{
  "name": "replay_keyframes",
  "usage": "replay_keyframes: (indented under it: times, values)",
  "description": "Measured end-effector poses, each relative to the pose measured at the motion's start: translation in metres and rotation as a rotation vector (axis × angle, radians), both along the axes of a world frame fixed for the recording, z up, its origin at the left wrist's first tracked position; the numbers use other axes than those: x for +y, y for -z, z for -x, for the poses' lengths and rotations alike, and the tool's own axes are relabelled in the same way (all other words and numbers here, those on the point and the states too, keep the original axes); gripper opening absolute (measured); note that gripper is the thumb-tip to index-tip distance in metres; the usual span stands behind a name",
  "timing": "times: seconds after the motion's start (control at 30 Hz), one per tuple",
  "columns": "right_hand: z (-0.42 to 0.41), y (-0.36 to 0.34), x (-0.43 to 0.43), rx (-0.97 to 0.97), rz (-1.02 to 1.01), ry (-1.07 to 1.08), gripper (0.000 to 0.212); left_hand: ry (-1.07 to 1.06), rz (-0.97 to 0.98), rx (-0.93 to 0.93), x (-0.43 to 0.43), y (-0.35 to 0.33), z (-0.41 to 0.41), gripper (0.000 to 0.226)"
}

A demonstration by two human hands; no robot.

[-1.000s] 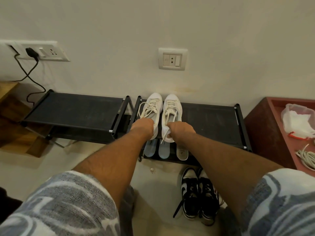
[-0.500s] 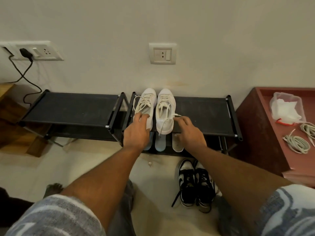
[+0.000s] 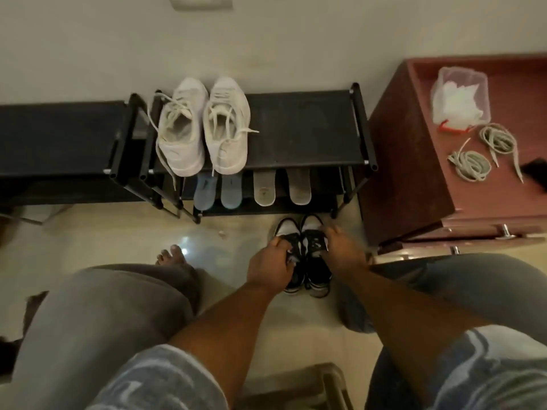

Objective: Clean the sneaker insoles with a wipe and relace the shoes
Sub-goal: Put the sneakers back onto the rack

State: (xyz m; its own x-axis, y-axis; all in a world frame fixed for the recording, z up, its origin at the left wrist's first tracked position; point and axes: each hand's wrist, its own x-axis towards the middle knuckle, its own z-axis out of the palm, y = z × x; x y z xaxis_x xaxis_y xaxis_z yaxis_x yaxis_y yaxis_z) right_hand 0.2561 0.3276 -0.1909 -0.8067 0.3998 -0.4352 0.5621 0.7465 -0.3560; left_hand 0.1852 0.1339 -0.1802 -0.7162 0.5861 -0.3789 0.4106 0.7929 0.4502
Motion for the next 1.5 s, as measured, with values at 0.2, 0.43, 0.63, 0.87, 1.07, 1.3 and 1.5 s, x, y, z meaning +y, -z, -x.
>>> replay_keyframes:
  times: [0.2, 0.43, 0.63, 0.87, 1.07, 1.3, 1.5]
  values:
    - [-0.021, 0.079, -0.013, -0.257, 0.130, 0.079, 0.053, 0.060, 0.073, -0.181, 0.013, 0.062, -0.038, 0.041]
    - [-0.035, 0.125, -0.018, -0.390, 0.073, 0.101, 0.047, 0.088, 0.292, -0.290, 0.012, 0.123, -0.036, 0.069]
    - [-0.044, 0.149, -0.027, -0.448, 0.056, 0.029, 0.051, 0.200, 0.405, -0.339, 0.012, 0.159, -0.040, 0.077]
    - [-0.044, 0.175, -0.036, -0.520, 0.044, -0.100, 0.060, 0.250, 0.454, -0.327, 0.019, 0.181, -0.050, 0.067]
    - [-0.040, 0.187, -0.038, -0.541, -0.097, -0.202, 0.038, 0.296, 0.522, -0.245, 0.028, 0.187, -0.047, 0.042]
    - [-0.027, 0.167, -0.039, -0.453, -0.169, -0.155, 0.008, 0.250, 0.516, -0.186, 0.027, 0.173, -0.045, 0.029]
    - [-0.014, 0.120, -0.038, -0.512, -0.038, -0.112, 0.019, 0.197, 0.454, -0.129, 0.021, 0.128, -0.029, 0.030]
